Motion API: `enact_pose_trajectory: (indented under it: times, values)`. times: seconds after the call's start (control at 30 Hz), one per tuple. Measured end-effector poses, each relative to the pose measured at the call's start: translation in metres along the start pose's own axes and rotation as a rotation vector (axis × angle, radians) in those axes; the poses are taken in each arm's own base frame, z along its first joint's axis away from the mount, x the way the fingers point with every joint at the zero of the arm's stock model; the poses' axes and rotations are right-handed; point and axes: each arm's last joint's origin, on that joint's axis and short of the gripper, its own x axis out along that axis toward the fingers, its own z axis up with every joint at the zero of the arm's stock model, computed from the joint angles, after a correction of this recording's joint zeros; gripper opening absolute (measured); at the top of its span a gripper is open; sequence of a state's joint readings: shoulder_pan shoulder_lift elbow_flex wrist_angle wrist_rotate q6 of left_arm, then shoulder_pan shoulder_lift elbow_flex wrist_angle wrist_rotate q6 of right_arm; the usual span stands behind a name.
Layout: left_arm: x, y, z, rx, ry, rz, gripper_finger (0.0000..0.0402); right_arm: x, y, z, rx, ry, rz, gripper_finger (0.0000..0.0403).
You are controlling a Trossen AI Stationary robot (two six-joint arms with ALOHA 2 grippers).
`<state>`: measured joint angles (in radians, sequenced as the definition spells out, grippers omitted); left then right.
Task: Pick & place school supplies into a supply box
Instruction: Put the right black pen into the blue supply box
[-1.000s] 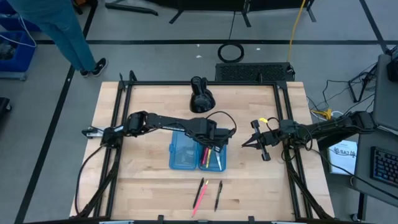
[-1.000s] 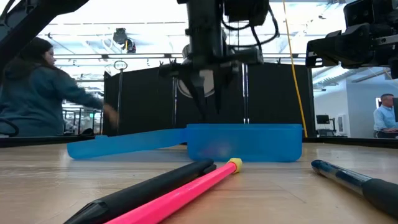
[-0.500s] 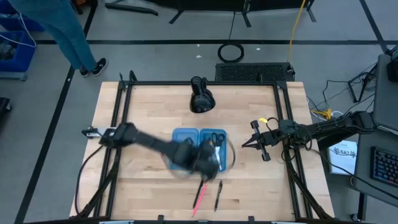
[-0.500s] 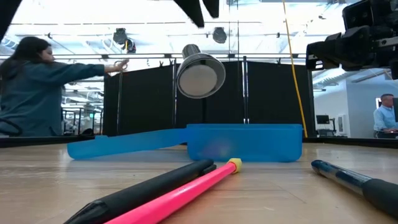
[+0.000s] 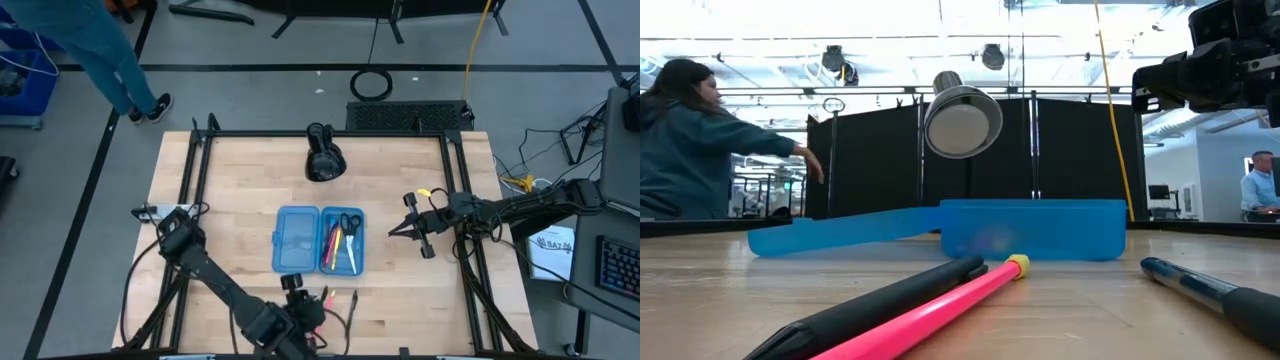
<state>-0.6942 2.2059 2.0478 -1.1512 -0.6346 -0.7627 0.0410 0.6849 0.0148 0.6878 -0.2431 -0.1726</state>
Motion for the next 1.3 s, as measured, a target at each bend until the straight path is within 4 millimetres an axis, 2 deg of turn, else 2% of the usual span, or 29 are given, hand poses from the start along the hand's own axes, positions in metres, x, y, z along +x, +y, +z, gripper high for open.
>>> enact_pose_trajectory:
  times: [0.17, 0.3, 0.43, 0.57, 0.7, 0.8, 0.83, 0.97, 1.1, 1.17, 1.2, 1.3]
  values:
    - [0.01, 0.004, -0.032, 0.182, -0.004, 0.147, 0.0131, 0.0, -0.003, 0.005, -0.014, -0.045, -0.092, 0.0]
    - [-0.006, 0.04, -0.051, 0.222, 0.035, 0.191, 0.0131, 0.0, -0.004, 0.006, -0.016, -0.046, -0.103, 0.0]
    - [-0.034, 0.078, -0.079, 0.229, -0.036, 0.166, 0.0124, 0.0, -0.004, 0.006, -0.007, -0.047, -0.102, 0.0]
    - [-0.054, 0.109, -0.113, 0.182, -0.184, 0.069, 0.0079, 0.0, -0.004, 0.006, 0.033, -0.049, -0.1, 0.0]
    - [-0.047, 0.135, -0.145, 0.096, -0.279, -0.032, 0.0013, 0.0, -0.002, 0.013, 0.089, -0.116, -0.105, 0.0]
    - [-0.038, 0.149, -0.165, 0.041, -0.36, -0.102, 0.0011, 0.003, 0.009, 0.015, 0.152, -0.11, -0.039, 0.0]
    - [-0.034, 0.152, -0.171, 0.035, -0.394, -0.125, 0.0014, 0.008, 0.014, 0.02, 0.167, -0.082, -0.012, 0.0]
    - [-0.022, 0.164, -0.191, -0.016, -0.514, -0.178, 0.0012, 0.036, 0.04, 0.077, 0.183, -0.037, 0.023, 0.0]
    - [-0.015, 0.175, -0.205, -0.064, -0.573, -0.216, 0.0004, 0.063, 0.081, 0.12, 0.224, 0.193, -0.038, 0.0]
    - [-0.014, 0.181, -0.21, -0.084, -0.587, -0.216, 0.0011, 0.079, 0.102, 0.143, 0.28, 0.246, -0.101, 0.0]
    - [-0.013, 0.183, -0.21, -0.099, -0.595, -0.216, 0.0016, 0.087, 0.112, 0.151, 0.315, 0.272, -0.122, 0.0]
    - [-0.012, 0.189, -0.21, -0.125, -0.606, -0.188, 0.0025, 0.12, 0.141, 0.157, 0.395, 0.357, -0.156, 0.0]
